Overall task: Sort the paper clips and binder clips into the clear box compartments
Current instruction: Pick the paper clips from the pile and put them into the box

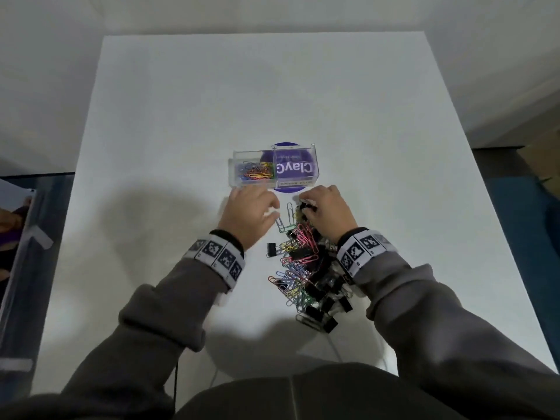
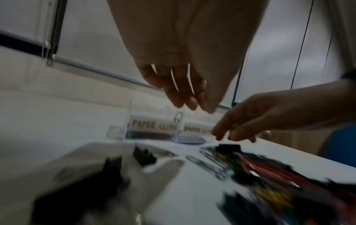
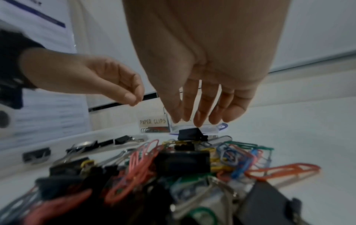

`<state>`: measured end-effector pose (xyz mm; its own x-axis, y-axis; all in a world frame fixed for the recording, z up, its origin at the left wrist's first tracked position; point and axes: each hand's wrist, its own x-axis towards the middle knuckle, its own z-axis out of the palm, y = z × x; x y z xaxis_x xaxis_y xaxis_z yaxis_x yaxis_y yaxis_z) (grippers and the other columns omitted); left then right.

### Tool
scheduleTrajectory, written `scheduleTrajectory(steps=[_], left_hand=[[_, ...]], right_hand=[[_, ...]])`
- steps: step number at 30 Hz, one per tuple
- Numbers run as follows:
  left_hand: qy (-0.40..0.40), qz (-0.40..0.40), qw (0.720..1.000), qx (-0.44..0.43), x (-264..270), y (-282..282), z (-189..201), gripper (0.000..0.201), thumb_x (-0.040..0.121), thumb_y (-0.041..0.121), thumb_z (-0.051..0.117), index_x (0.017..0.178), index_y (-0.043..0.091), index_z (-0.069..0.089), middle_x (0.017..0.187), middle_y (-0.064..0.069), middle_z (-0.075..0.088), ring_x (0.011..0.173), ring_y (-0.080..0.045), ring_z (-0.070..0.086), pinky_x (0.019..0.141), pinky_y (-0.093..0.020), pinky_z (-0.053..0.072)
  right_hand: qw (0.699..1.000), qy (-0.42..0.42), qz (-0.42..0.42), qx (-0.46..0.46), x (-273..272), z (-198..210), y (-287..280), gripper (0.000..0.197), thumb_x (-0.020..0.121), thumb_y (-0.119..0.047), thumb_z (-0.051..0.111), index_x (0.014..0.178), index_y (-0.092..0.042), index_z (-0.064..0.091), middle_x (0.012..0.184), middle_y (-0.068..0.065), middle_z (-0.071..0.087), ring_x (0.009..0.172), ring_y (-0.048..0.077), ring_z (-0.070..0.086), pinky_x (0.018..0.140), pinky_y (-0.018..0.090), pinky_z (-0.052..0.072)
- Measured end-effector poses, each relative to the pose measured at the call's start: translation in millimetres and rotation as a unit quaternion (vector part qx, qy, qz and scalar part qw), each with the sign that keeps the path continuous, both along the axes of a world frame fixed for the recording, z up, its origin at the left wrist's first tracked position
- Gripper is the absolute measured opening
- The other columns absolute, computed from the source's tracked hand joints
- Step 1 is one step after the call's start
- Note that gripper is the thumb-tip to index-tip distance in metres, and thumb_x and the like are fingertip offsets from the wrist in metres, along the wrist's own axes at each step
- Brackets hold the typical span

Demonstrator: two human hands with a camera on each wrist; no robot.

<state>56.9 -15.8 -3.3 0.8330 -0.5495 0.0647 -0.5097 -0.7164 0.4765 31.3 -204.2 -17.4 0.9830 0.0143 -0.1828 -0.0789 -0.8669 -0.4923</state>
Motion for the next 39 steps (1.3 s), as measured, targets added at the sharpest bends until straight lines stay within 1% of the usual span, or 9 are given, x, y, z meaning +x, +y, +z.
scheduleTrajectory(steps=[4, 8, 12, 17, 20, 22, 27, 32, 39], left_hand=[[0.114, -0.08, 0.99, 0.036, -30.5, 7.7, -23.6, 0.035, 0.075, 0.033, 0.072, 0.101, 0.012, 0.061, 0.099, -0.003, 0.062, 0.094, -0.019, 0.056, 0.084, -0.033, 0.043], [0.157, -0.047, 0.986, 0.026, -42.4, 12.0, -31.4, 0.026, 0.08, 0.017, 0.068, 0.102, 0.007, 0.059, 0.101, -0.008, 0.061, 0.095, -0.022, 0.055, 0.087, -0.033, 0.043], [0.125, 0.003, 0.991, 0.036, -42.5, 29.1, -32.8, 0.018, 0.081, 0.015, 0.065, 0.097, 0.008, 0.06, 0.098, -0.006, 0.061, 0.092, -0.021, 0.054, 0.085, -0.028, 0.041], [0.063, 0.065, 0.992, 0.084, -24.5, 49.3, -25.0, 0.019, 0.076, 0.015, 0.068, 0.094, 0.011, 0.063, 0.101, -0.006, 0.062, 0.091, -0.028, 0.053, 0.082, -0.038, 0.043], [0.044, 0.01, 0.997, 0.065, -11.9, 33.4, -19.8, 0.021, 0.076, 0.01, 0.067, 0.097, 0.01, 0.064, 0.103, -0.009, 0.061, 0.093, -0.029, 0.052, 0.085, -0.045, 0.046], [0.09, -0.053, 0.992, 0.067, -3.2, 13.9, -16.4, 0.03, 0.083, 0.006, 0.06, 0.113, 0.01, 0.059, 0.119, -0.008, 0.056, 0.108, -0.025, 0.047, 0.098, -0.037, 0.039], [0.092, -0.178, 0.961, 0.191, 19.8, -22.1, -13.4, 0.055, 0.089, -0.002, 0.05, 0.138, 0.016, 0.037, 0.148, -0.002, 0.034, 0.134, -0.022, 0.03, 0.11, -0.032, 0.024], [0.058, -0.221, 0.944, 0.236, 23.8, -28.4, -19.0, 0.039, 0.09, 0.005, 0.053, 0.127, 0.016, 0.05, 0.129, -0.003, 0.051, 0.117, -0.022, 0.042, 0.093, -0.034, 0.042], [0.022, -0.171, 0.96, 0.222, 13.4, -16.9, -36.1, 0.012, 0.093, 0.011, 0.045, 0.102, 0.011, 0.054, 0.108, -0.007, 0.055, 0.099, -0.024, 0.045, 0.08, -0.031, 0.035]], right_hand=[[0.995, 0.027, 0.056, -0.075, -7.4, -0.5, 4.0, 0.025, 0.088, -0.012, 0.052, 0.112, -0.012, 0.061, 0.116, 0.009, 0.06, 0.107, 0.028, 0.047, 0.089, 0.038, 0.043], [0.997, 0.036, 0.034, -0.053, -20.1, 0.8, -3.1, 0.022, 0.085, -0.002, 0.049, 0.104, -0.006, 0.06, 0.109, 0.012, 0.057, 0.104, 0.03, 0.05, 0.082, 0.037, 0.043], [0.999, 0.039, -0.021, -0.012, -33.9, -0.1, -20.8, 0.019, 0.082, 0.001, 0.051, 0.098, -0.003, 0.061, 0.103, 0.015, 0.057, 0.097, 0.032, 0.054, 0.079, 0.034, 0.044], [0.996, 0.027, -0.079, -0.042, -46.1, 2.7, -42.4, 0.017, 0.082, -0.003, 0.058, 0.099, -0.001, 0.06, 0.102, 0.016, 0.057, 0.093, 0.031, 0.055, 0.074, 0.029, 0.039], [0.993, 0.027, -0.058, -0.101, -47.1, 3.6, -43.8, 0.016, 0.085, -0.009, 0.057, 0.1, -0.005, 0.061, 0.107, 0.014, 0.056, 0.1, 0.031, 0.051, 0.079, 0.037, 0.044], [0.993, 0.005, -0.027, -0.119, -43.3, 3.8, -38.4, 0.018, 0.087, -0.009, 0.054, 0.103, -0.006, 0.062, 0.109, 0.013, 0.058, 0.102, 0.032, 0.049, 0.081, 0.038, 0.042], [0.972, 0.024, 0.025, -0.233, -34.9, -4.9, -27.3, 0.024, 0.088, -0.005, 0.051, 0.109, -0.01, 0.061, 0.111, 0.009, 0.061, 0.106, 0.029, 0.049, 0.084, 0.037, 0.042], [0.974, 0.036, 0.039, -0.22, -36.2, -12.5, -29.2, 0.02, 0.088, -0.006, 0.053, 0.106, -0.009, 0.059, 0.11, 0.008, 0.062, 0.108, 0.029, 0.049, 0.084, 0.036, 0.041], [0.991, 0.02, -0.018, -0.13, -41.2, -6.1, -34.3, 0.013, 0.087, -0.009, 0.052, 0.098, -0.008, 0.059, 0.1, 0.012, 0.066, 0.101, 0.032, 0.053, 0.083, 0.038, 0.038]])
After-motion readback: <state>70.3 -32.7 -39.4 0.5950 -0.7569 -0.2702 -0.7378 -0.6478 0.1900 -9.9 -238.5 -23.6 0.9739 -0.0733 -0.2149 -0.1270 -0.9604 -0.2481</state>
